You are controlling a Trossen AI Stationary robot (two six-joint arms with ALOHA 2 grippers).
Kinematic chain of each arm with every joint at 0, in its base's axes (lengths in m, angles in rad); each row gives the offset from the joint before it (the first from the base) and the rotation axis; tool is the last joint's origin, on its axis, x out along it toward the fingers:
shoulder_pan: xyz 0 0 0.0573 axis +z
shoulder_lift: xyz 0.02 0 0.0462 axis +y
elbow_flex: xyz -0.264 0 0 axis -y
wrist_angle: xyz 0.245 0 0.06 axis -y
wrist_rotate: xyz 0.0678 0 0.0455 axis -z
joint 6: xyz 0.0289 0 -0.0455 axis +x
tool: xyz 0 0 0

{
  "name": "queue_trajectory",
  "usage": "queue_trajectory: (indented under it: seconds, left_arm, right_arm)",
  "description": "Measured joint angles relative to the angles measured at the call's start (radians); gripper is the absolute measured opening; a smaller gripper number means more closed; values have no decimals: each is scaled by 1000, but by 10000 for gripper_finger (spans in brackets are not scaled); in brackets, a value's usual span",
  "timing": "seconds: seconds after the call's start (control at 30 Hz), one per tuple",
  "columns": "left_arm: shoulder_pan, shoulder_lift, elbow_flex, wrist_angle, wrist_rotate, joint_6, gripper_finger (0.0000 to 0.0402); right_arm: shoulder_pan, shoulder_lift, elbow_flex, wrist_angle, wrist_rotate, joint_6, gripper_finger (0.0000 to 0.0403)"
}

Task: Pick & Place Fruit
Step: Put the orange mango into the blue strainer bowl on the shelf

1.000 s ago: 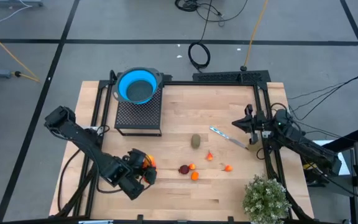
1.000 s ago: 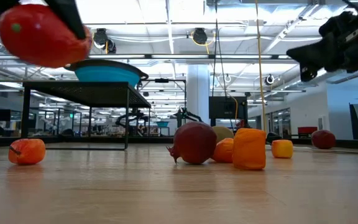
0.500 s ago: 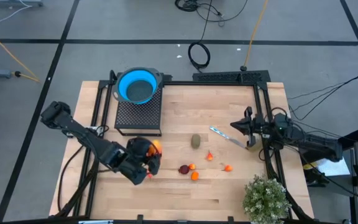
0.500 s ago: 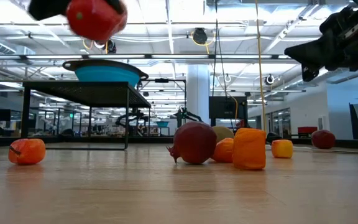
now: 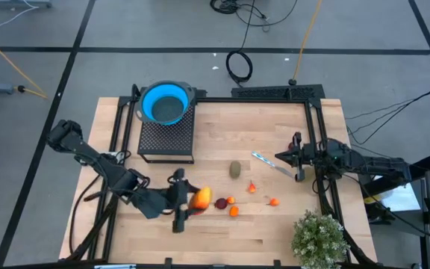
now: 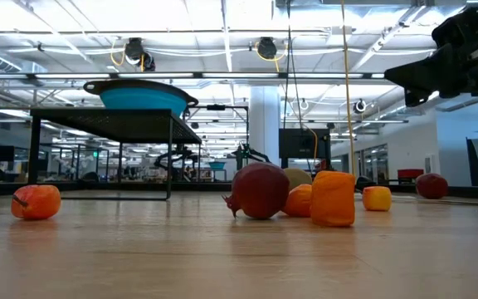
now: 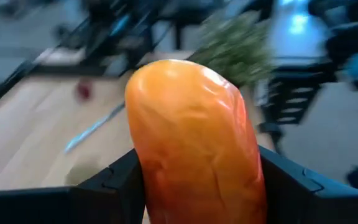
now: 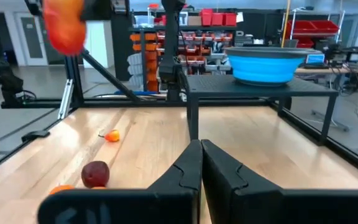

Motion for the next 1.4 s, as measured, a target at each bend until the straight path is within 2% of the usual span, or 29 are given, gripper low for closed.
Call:
queue_trajectory:
  seconds: [0.33, 0.5, 0.63, 0.9, 1.17, 1.27, 1.4]
  left_arm:
    - [-47, 0, 0, 297, 442, 509, 208]
    - [-66, 0, 0, 318, 653, 703, 234]
    - [-72, 0, 0, 318, 748, 825, 241]
    - [-73, 0, 0, 317, 761, 843, 214]
    - [-73, 1, 0, 394, 780, 820, 246]
    - [-72, 1, -1, 459, 733, 781, 241]
    - [-70, 2, -1, 542, 604, 719, 223]
  right_arm:
    - [1, 1, -1, -2, -1, -25, 0]
    - [1, 1, -1, -3, -1, -25, 0]
    - [1, 1, -1, -4, -1, -31, 0]
    - [0, 1, -1, -5, -1, -33, 0]
    - [0, 1, -1, -5, -1, -33, 0]
    - [0, 1, -1, -5, -1, -33, 0]
    - [0, 1, -1, -5, -2, -32, 0]
